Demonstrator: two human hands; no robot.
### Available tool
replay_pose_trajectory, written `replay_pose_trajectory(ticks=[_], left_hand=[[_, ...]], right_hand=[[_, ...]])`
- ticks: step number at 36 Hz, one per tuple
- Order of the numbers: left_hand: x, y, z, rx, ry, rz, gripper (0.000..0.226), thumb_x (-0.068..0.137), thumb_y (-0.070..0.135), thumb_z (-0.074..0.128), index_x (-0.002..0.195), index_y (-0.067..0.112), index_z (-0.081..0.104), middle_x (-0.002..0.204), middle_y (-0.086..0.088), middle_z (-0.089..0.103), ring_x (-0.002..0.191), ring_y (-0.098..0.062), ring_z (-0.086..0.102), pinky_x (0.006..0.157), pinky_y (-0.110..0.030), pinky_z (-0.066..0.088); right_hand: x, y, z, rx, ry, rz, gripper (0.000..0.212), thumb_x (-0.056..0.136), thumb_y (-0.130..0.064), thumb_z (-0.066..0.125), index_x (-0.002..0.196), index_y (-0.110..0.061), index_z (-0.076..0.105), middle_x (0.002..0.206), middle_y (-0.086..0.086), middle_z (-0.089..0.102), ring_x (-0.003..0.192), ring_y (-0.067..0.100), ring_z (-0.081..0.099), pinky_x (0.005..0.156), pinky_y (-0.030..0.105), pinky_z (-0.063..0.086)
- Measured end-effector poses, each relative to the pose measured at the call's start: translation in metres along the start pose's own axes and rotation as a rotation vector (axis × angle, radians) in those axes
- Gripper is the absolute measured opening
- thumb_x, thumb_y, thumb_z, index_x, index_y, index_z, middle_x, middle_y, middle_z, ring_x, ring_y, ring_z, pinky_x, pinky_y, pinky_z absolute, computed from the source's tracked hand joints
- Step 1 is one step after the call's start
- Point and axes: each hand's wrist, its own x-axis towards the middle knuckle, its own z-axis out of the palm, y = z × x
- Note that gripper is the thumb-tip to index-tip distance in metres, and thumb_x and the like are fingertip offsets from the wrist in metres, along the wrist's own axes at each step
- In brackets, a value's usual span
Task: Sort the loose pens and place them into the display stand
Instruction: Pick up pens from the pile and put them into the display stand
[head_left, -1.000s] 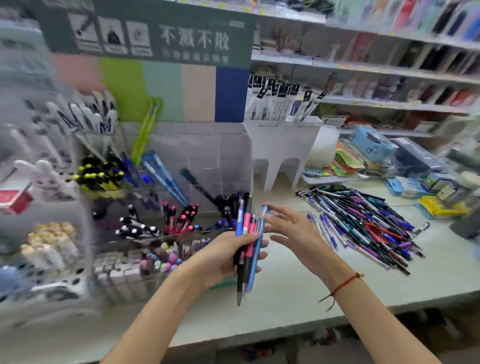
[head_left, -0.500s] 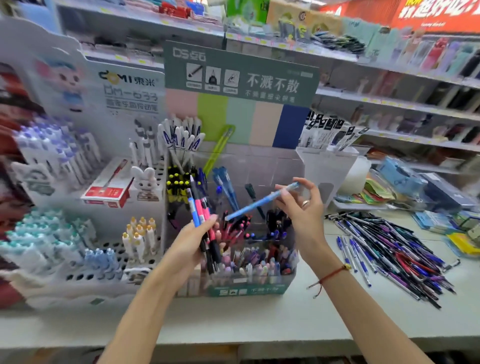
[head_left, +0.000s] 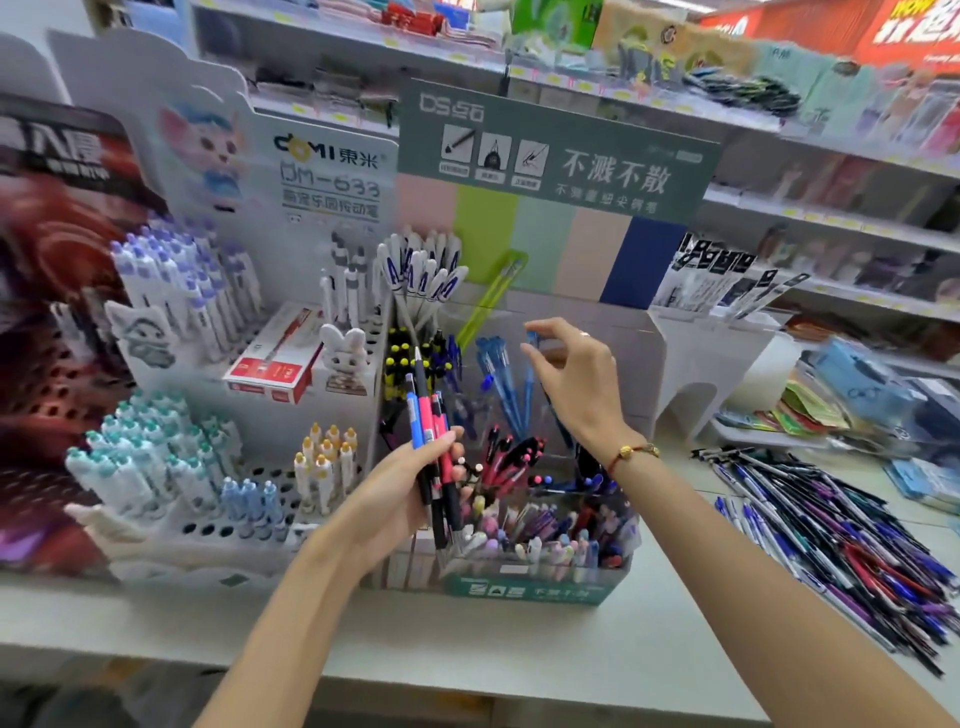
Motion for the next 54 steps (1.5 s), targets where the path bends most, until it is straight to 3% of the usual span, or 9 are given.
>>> replay_pose_trajectory(ticks=[5,11,17,21,27,33,37,44,54], left_hand=[[-0.001,0.007,0.002,-0.046,-0.025,-0.002,0.024,0.096,0.015,0.047,0.118,0.007,0.054,0.076,0.001,0.056,0.064,-0.012,0.053,0.073,-0.032,0.048],[0.002,0.01,-0.002,0.047,-0.019,-0.002,0.028,0.095,0.016,0.051,0.121,0.006,0.057,0.082,0.0,0.059,0.07,-0.013,0.057,0.071,-0.032,0.056],[0.012,0.007,0.009,0.353,0.039,-0.006,0.012,0.098,0.02,0.049,0.093,0.011,0.056,0.072,0.0,0.056,0.063,-0.011,0.055,0.059,-0.025,0.051],[0.015,0.0,0.016,0.434,-0.014,-0.043,0.017,0.101,0.017,0.046,0.09,0.012,0.059,0.063,0.002,0.059,0.055,-0.012,0.058,0.057,-0.025,0.051],[0.013,-0.016,0.018,0.446,0.009,-0.099,0.015,0.1,0.018,0.047,0.091,0.011,0.057,0.07,-0.005,0.053,0.049,-0.009,0.058,0.047,-0.021,0.05],[0.011,-0.02,0.013,0.309,0.032,-0.17,0.039,0.099,0.036,0.046,0.101,0.002,0.064,0.077,-0.012,0.065,0.086,-0.035,0.06,0.091,-0.057,0.05],[0.009,-0.015,0.011,0.333,0.085,-0.121,0.029,0.101,0.03,0.044,0.108,0.006,0.058,0.094,-0.011,0.073,0.076,-0.022,0.072,0.066,-0.038,0.06],[0.009,-0.011,-0.001,0.3,0.185,-0.065,0.026,0.103,0.026,0.041,0.11,0.007,0.055,0.103,-0.006,0.07,0.086,-0.019,0.072,0.077,-0.039,0.059],[0.027,-0.034,0.031,0.165,0.232,0.034,0.026,0.103,0.019,0.039,0.096,0.004,0.06,0.081,-0.008,0.071,0.073,-0.019,0.068,0.069,-0.036,0.054]], right_hand=[[0.002,0.004,0.013,-0.259,-0.044,-0.087,0.022,0.092,-0.035,0.061,0.107,-0.025,0.073,0.102,0.0,0.064,0.1,0.02,0.051,0.08,0.029,0.035],[-0.01,-0.012,0.019,-0.237,-0.019,-0.128,0.028,0.093,-0.022,0.06,0.12,-0.024,0.066,0.1,0.0,0.056,0.093,0.018,0.049,0.072,0.026,0.041],[-0.035,-0.042,0.004,0.351,-0.36,0.392,0.023,0.086,-0.045,0.066,0.094,-0.024,0.072,0.084,-0.007,0.07,0.067,0.001,0.063,0.063,0.019,0.05],[-0.041,-0.036,0.002,0.381,-0.554,0.484,0.033,0.082,-0.048,0.069,0.097,-0.019,0.076,0.078,-0.007,0.071,0.054,-0.005,0.055,0.055,0.011,0.043],[-0.049,-0.02,0.003,0.311,-0.548,0.592,0.023,0.08,-0.042,0.075,0.083,-0.019,0.077,0.053,-0.004,0.063,0.049,0.003,0.052,0.061,0.023,0.045],[-0.06,-0.021,-0.002,0.424,-0.512,0.66,0.026,0.079,-0.039,0.075,0.085,-0.014,0.076,0.048,-0.014,0.057,0.049,-0.001,0.051,0.053,0.013,0.042],[-0.061,-0.017,-0.015,0.525,-0.441,0.726,0.027,0.089,-0.032,0.067,0.097,-0.007,0.07,0.056,-0.006,0.05,0.047,0.005,0.041,0.045,0.015,0.034],[-0.063,-0.018,-0.057,0.678,0.035,0.679,0.008,0.093,-0.014,0.061,0.089,-0.009,0.058,0.07,0.005,0.068,0.055,0.009,0.064,0.048,0.015,0.048],[-0.103,-0.031,0.008,0.447,-0.042,0.477,0.023,0.082,-0.012,0.075,0.103,-0.018,0.07,0.091,0.003,0.073,0.076,0.01,0.071,0.071,0.027,0.058]])
